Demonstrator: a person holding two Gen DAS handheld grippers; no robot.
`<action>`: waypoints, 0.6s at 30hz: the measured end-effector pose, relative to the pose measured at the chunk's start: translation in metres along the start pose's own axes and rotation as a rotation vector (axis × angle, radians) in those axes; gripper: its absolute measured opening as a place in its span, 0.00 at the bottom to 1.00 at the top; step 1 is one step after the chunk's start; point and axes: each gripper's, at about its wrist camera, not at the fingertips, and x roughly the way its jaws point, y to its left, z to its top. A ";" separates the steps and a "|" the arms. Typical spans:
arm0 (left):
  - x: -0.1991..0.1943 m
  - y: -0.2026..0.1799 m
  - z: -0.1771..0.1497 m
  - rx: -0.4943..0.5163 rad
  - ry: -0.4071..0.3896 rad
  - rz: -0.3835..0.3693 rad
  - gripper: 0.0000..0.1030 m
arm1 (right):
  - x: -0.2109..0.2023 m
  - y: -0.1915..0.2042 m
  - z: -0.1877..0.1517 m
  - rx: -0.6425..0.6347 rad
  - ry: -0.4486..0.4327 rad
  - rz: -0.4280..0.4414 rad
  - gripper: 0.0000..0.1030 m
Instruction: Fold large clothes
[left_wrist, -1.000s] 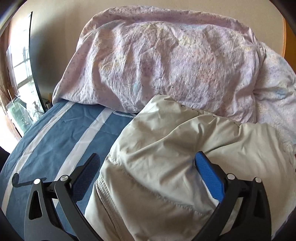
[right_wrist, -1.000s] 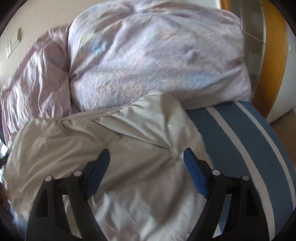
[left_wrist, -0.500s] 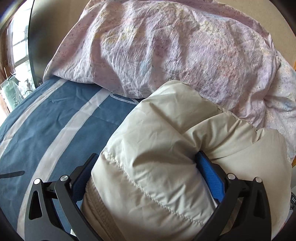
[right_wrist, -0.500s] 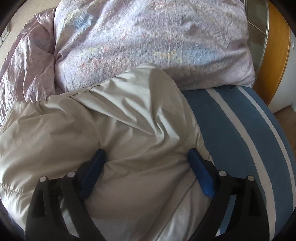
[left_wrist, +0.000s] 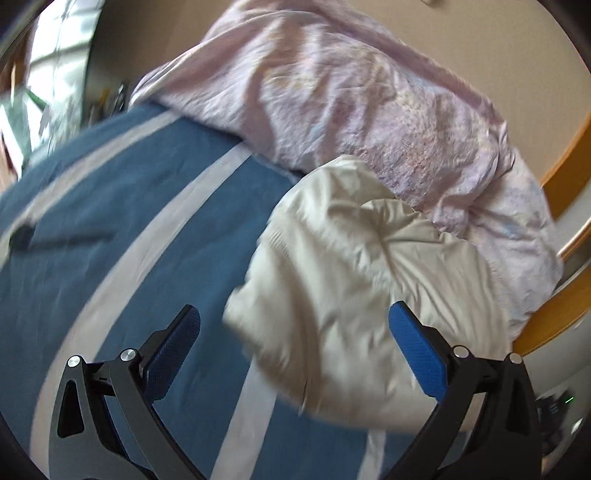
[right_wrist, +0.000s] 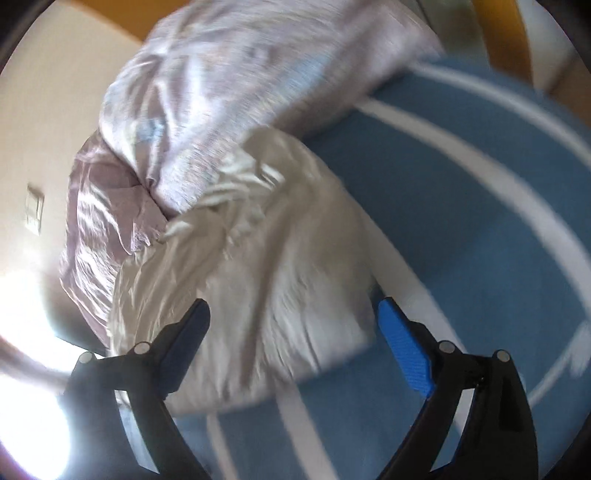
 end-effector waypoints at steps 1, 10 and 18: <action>-0.004 0.006 -0.004 -0.032 0.012 -0.012 0.99 | 0.000 -0.005 -0.003 0.027 0.011 0.007 0.90; 0.005 0.023 -0.034 -0.209 0.098 -0.092 0.99 | 0.031 -0.018 -0.017 0.224 0.108 0.124 0.90; 0.026 0.018 -0.037 -0.309 0.102 -0.132 0.99 | 0.053 -0.016 -0.018 0.294 0.099 0.203 0.90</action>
